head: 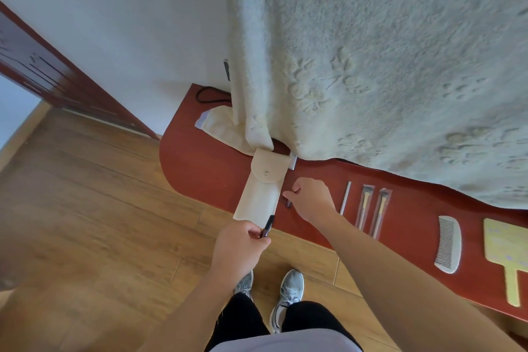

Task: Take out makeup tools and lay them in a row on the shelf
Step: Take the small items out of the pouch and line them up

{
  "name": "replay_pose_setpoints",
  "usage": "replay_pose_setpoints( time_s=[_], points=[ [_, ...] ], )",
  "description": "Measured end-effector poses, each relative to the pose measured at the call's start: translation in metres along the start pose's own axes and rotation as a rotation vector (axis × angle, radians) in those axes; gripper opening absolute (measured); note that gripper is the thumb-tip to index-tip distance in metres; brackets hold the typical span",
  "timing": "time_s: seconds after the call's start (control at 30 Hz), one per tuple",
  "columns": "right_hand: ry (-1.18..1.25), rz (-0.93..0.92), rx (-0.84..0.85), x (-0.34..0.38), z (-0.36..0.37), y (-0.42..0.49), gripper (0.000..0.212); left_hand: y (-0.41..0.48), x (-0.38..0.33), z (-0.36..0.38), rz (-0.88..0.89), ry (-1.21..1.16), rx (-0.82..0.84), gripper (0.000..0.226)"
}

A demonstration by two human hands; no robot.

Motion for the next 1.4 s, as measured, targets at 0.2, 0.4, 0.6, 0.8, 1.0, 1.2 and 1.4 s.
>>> replay_pose_setpoints(
  time_s=[0.2, 0.4, 0.6, 0.8, 1.0, 1.2, 1.4],
  points=[
    [0.082, 0.024, -0.106, -0.019, -0.038, -0.005, 0.034, 0.022, -0.041, 0.026, 0.059, 0.101, 0.075, 0.016],
    [0.062, 0.085, -0.209, -0.069, -0.082, -0.030, 0.029, 0.049, -0.099, 0.059, 0.162, 0.187, 0.050, 0.022],
    [-0.154, 0.086, -0.258, -0.124, -0.100, -0.060, 0.037, 0.070, -0.121, 0.073, 0.139, 0.189, -0.022, 0.018],
    [-0.239, 0.122, -0.217, -0.152, -0.105, -0.077, 0.047, 0.076, -0.128, 0.081, 0.149, 0.226, -0.040, 0.019],
    [-0.256, 0.138, -0.200, -0.166, -0.104, -0.080, 0.052, 0.078, -0.134, 0.081, 0.143, 0.280, -0.070, 0.033],
    [-0.231, 0.151, -0.192, -0.172, -0.105, -0.083, 0.054, 0.069, -0.150, 0.086, 0.318, 0.334, -0.105, 0.033],
    [-0.221, 0.157, -0.195, -0.175, -0.104, -0.090, 0.053, 0.065, -0.165, 0.109, 0.282, 0.454, 0.073, 0.017]
  ],
)
Point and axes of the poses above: each hand's wrist, its own y-axis towards the middle knuckle, its own z-axis out of the palm, x = y × z, the point moved 2 cm from there along y, towards the middle knuckle, and after that the axes turned 4 degrees about x, right-handed, at the moved point
